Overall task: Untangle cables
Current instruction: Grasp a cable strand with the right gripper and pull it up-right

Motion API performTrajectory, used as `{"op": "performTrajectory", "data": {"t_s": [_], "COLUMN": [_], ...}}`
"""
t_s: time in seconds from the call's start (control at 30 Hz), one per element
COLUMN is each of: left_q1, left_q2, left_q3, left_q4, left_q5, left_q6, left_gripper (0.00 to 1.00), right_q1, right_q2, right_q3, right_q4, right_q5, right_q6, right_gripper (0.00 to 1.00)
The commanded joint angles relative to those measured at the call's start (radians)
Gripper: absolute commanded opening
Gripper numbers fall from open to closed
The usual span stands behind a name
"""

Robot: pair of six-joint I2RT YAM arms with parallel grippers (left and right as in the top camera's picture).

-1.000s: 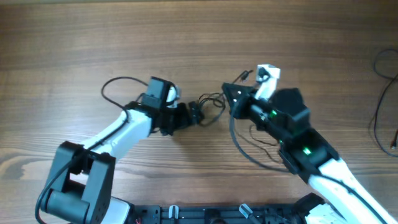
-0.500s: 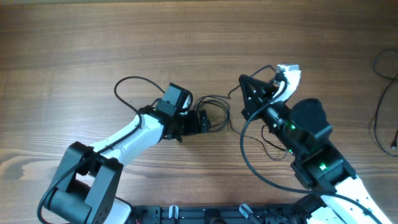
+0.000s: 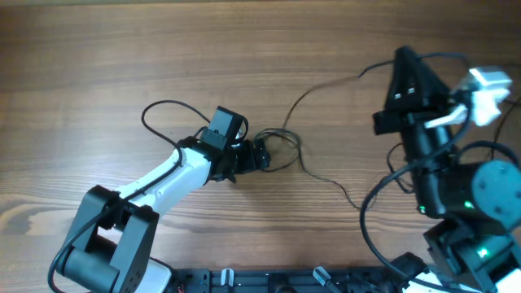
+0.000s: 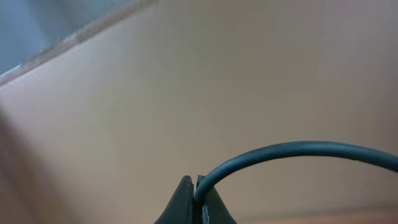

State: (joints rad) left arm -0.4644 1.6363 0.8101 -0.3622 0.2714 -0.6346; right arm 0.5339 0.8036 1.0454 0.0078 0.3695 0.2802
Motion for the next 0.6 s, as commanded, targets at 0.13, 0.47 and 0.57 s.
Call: {"op": "performTrajectory", "data": {"t_s": [0.13, 0.47, 0.57], "left_q1": [0.008, 0.000, -0.036], "left_q2": [0.047, 0.053, 0.053], "left_q3": [-0.008, -0.008, -0.008], "left_q4": [-0.044, 0.015, 0.039], "left_q5": [-0.131, -0.002, 0.050], "left_q6": [-0.011, -0.236, -0.369], "left_gripper": [1.00, 1.00, 0.98], "right_q1": [0.001, 0.002, 0.002], "right_q2": [-0.007, 0.057, 0.113], "right_q3": [0.121, 0.122, 0.122], "right_q4": [0.005, -0.122, -0.166], "right_q5": [0.279, 0.280, 0.280], "right_q6": [-0.229, -0.175, -0.137], "right_gripper": [0.04, 0.04, 0.04]}}
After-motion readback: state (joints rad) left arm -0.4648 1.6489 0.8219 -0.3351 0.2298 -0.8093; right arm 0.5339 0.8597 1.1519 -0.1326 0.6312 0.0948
